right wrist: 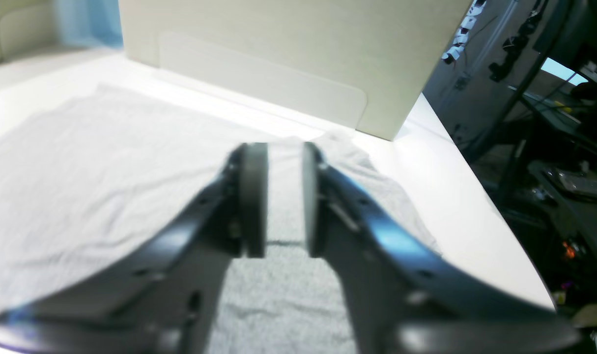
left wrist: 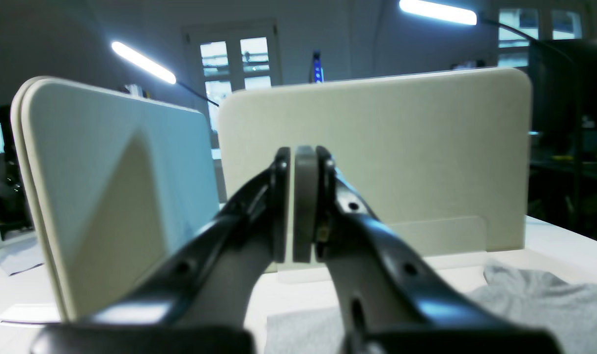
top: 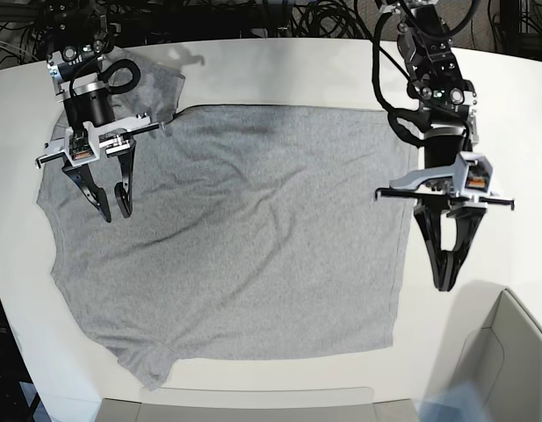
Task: Fold the T-shirt properly
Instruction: 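Move both grippers over the shirt toward its shoulder corners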
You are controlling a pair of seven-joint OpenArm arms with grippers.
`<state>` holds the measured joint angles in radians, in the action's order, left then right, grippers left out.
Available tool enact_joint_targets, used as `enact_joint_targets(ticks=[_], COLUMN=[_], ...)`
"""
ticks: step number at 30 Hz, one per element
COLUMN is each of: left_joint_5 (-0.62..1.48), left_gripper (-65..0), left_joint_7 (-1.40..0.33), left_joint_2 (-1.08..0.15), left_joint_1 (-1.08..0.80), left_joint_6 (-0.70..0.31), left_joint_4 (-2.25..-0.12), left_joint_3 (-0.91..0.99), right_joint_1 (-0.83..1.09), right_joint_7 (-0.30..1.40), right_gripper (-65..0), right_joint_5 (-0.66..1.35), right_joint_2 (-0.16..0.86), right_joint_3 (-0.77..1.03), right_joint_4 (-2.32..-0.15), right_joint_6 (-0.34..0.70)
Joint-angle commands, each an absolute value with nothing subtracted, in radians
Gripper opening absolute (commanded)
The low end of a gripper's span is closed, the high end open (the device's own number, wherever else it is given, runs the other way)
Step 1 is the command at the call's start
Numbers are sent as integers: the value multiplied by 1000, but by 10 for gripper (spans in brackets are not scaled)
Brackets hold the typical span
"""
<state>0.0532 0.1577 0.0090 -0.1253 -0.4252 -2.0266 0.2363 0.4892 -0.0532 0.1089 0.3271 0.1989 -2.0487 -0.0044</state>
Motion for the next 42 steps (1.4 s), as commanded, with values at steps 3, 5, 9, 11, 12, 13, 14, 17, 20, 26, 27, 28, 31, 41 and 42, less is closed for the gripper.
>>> enact_joint_targets(ticks=[3, 5, 9, 11, 12, 13, 14, 17, 20, 26, 27, 28, 31, 41, 42], left_joint_5=[68, 70, 70, 71, 71, 71, 71, 58, 22, 21, 21, 21, 16, 13, 13], left_gripper=[-598, -598, -597, -597, -597, -597, -597, -597, -597, -597, -597, -597, -597, -597, -597], left_joint_7=[142, 128, 13, -73, -102, -130, -153, -219, -248, -159, -142, -133, -137, -367, -394], left_joint_2=[2, 4, 36, 47, 54, 59, 59, 59, 59, 53, 53, 54, 62, 143, 143], left_joint_1=[-47, -10, 56, 97, 116, 133, 151, 214, 254, 217, 189, 166, 131, 130, 131], left_joint_6=[-420, -418, -418, -417, -417, -417, -417, -417, -417, -417, -417, -421, -424, -698, -698], left_joint_4=[-2045, -2045, -2043, -2034, -2017, -2005, -1991, -1936, -1929, -1985, -1982, -1974, -1954, -1885, -1877], left_joint_3=[252, 246, 242, 245, 245, 245, 245, 243, 245, 168, 160, 157, 168, 248, 251], right_joint_1=[466, 463, 449, 441, 429, 420, 412, 394, 381, 369, 369, 369, 367, 364, 364], right_joint_7=[-76, -74, -68, -33, -15, 1, 15, 45, 51, 51, 51, 51, 51, 51, 51], right_gripper=[-441, -445, -445, -445, -445, -445, -445, -445, -445, -445, -444, -444, -444, -444, -444], right_joint_5=[107, 107, 108, 111, 111, 111, 113, 113, 113, 113, 113, 113, 113, 108, 108], right_joint_2=[323, 309, 305, 305, 305, 303, 303, 303, 302, 275, 275, 275, 265, 206, 203], right_joint_3=[203, 203, 203, 208, 217, 225, 229, 229, 229, 229, 229, 229, 229, 225, 225], right_joint_4=[-2066, -2066, -2064, -2064, -2064, -2064, -2064, -2064, -2064, -2064, -2064, -2064, -2064, -2063, -2063], right_joint_6=[-7, -7, -7, -7, -7, -7, -7, -7, -7, -7, -7, -7, -7, -7, -7])
